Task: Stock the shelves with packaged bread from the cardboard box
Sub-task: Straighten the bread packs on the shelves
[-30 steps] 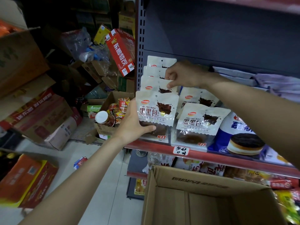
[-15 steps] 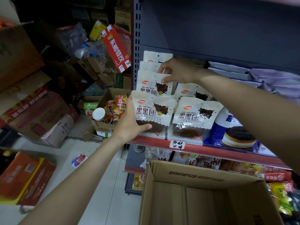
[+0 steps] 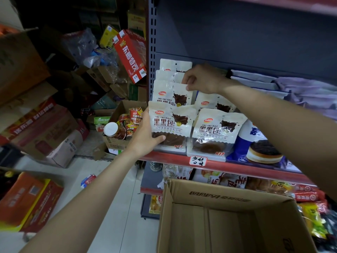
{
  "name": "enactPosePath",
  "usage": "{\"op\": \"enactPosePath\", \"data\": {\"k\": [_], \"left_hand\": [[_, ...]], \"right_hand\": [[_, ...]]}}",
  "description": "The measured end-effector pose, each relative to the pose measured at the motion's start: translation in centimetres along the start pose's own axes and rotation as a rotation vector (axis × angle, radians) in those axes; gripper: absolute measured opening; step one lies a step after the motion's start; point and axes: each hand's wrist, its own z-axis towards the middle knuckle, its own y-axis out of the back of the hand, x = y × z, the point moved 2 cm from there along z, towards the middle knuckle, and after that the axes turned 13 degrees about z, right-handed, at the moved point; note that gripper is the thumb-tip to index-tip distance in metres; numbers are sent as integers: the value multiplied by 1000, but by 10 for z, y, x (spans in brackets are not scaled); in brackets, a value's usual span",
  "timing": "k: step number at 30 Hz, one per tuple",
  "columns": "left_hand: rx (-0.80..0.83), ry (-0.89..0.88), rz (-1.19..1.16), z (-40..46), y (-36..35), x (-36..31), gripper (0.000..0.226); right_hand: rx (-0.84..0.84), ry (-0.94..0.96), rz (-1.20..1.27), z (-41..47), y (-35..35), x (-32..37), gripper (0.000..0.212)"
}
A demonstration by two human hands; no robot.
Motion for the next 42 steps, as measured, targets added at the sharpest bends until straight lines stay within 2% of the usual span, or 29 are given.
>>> {"op": "enactPosePath", "data": {"k": [7,13,20,26,35,42], "left_hand": [[83,-1,-19,-4,4,-1,81],[82,9,-3,-7,4,-1,81],[39,82,27,-11,10,-3,106],[-51,110,-15,-7,29,-17,80],[-19,121,-16,-7,29,-23,69],[34,190,-168,5,32,-31,89]], "right_hand": [[-6,21,4,-4,-2,1,25],[-18,16,-40,-6,-5,1,30],[-34,21,-23,-9,-6,2,29],[-9,21,-15,-8,-7,11,19],[92,11,68,-11,-5,13,18],[93,3,64,-10,-3,9,22]]}}
